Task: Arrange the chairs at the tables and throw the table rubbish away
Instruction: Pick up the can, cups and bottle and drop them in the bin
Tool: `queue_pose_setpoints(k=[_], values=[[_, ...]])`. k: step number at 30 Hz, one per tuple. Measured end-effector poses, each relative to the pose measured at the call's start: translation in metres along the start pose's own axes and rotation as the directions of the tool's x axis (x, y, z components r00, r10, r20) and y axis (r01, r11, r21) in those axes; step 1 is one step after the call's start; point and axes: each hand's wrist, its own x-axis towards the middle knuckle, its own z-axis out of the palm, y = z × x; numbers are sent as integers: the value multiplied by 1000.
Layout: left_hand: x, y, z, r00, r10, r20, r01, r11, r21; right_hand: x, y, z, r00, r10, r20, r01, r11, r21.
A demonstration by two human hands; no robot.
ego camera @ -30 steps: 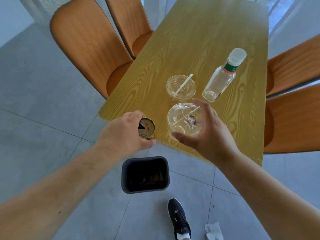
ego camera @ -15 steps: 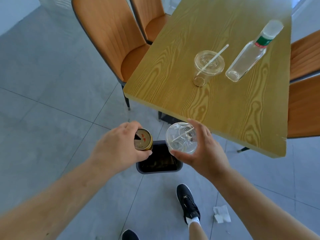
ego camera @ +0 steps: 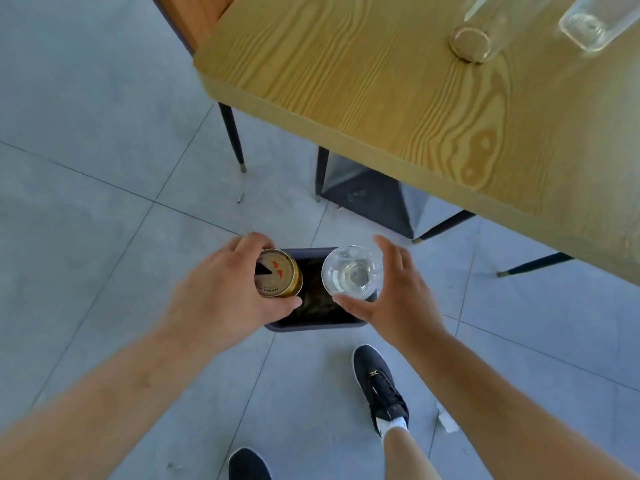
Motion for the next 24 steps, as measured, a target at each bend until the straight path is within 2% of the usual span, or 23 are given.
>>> queue_pose_setpoints(k=[3,6,9,14,20,24], values=[[-1,11,-13,1000,13,18,-13,1000,-11,-10,-10,-10,1000,-13,-12,13,1000,-19],[-6,39,-48,997,67,-32,-67,998,3,-26,-35,-51,995,-63,-81,62,998,-22],[-7,85,-98,983,152,-104,-154,988,-9,-38,-64,-112,969,-143,-199,150,989,18],[23,180,-181,931,304,-200,-306,952,26,-27,-91,-237,868,-205,-452,246,969,33],[88,257,-203,954,261,-148,-255,965,57,28,-61,-359,804,-72,-590,151,985,86],[124,286,-182,974,209,-88,-206,978,46,81,-31,-400,863,80,-499,16,983,185]])
